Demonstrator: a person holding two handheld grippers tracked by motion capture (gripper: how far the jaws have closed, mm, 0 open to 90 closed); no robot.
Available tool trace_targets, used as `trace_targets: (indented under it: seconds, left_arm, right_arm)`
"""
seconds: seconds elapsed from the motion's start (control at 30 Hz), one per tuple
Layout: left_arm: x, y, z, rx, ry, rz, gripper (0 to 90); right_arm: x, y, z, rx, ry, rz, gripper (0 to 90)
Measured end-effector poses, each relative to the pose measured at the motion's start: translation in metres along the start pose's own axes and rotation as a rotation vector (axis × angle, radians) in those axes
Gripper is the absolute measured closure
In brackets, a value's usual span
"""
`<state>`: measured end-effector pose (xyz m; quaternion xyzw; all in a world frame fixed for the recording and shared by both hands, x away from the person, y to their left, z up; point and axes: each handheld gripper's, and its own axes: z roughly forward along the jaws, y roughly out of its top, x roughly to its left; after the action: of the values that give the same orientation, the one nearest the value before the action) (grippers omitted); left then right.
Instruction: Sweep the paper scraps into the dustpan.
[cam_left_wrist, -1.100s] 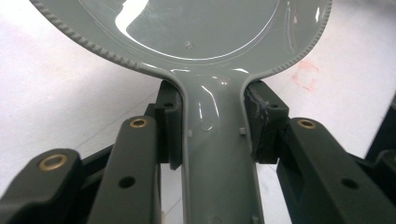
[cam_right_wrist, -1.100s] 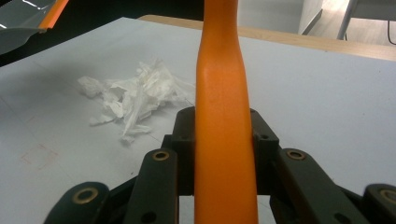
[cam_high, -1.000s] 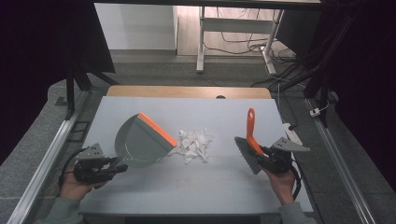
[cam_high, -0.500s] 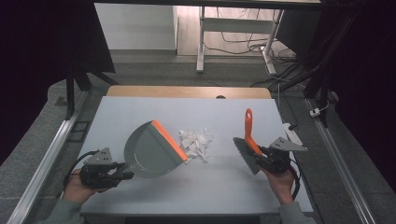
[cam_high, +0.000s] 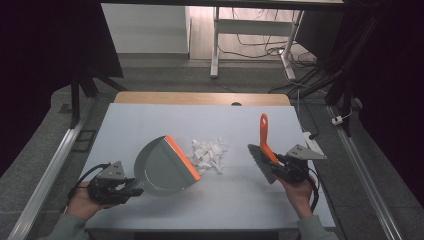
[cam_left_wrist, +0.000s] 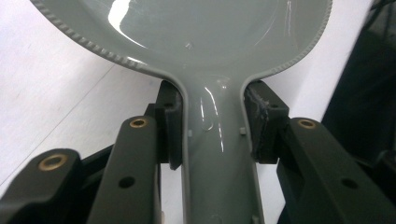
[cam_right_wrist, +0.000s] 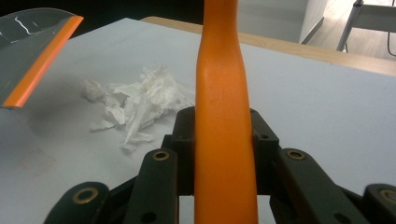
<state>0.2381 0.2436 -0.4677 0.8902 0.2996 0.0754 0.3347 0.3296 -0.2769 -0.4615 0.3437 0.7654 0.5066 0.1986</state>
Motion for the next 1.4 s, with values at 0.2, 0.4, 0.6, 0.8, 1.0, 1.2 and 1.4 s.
trace_targets:
  seconds: [0.2, 0.4, 0.6, 0.8, 1.0, 1.2, 1.4]
  left_arm:
    - [0.007, -0.007, 0.0, 0.04, 0.006, -0.03, 61.5]
    - [0.011, -0.014, -0.001, 0.072, -0.002, -0.04, 61.4]
    - [0.016, -0.019, -0.001, 0.096, -0.003, -0.069, 61.4]
    - [0.022, -0.028, -0.002, 0.115, -0.006, -0.099, 61.4]
    - [0.025, -0.033, -0.005, 0.122, -0.009, -0.116, 61.3]
    - [0.029, -0.035, 0.001, 0.133, -0.033, -0.123, 61.4]
    - [0.031, -0.038, 0.002, 0.135, -0.034, -0.144, 61.3]
  right_arm:
    - [0.0, 0.008, 0.011, -0.011, -0.009, 0.008, 70.1]
    - [0.006, 0.014, 0.022, -0.006, -0.012, 0.001, 70.2]
    - [0.009, 0.022, 0.037, -0.017, -0.013, 0.02, 70.2]
    - [0.011, 0.026, 0.046, -0.019, -0.021, 0.024, 70.1]
    - [0.012, 0.029, 0.055, -0.014, -0.016, 0.024, 70.2]
    - [0.01, 0.031, 0.061, -0.022, -0.035, 0.035, 70.2]
    - [0.007, 0.033, 0.068, -0.014, -0.049, 0.038, 70.2]
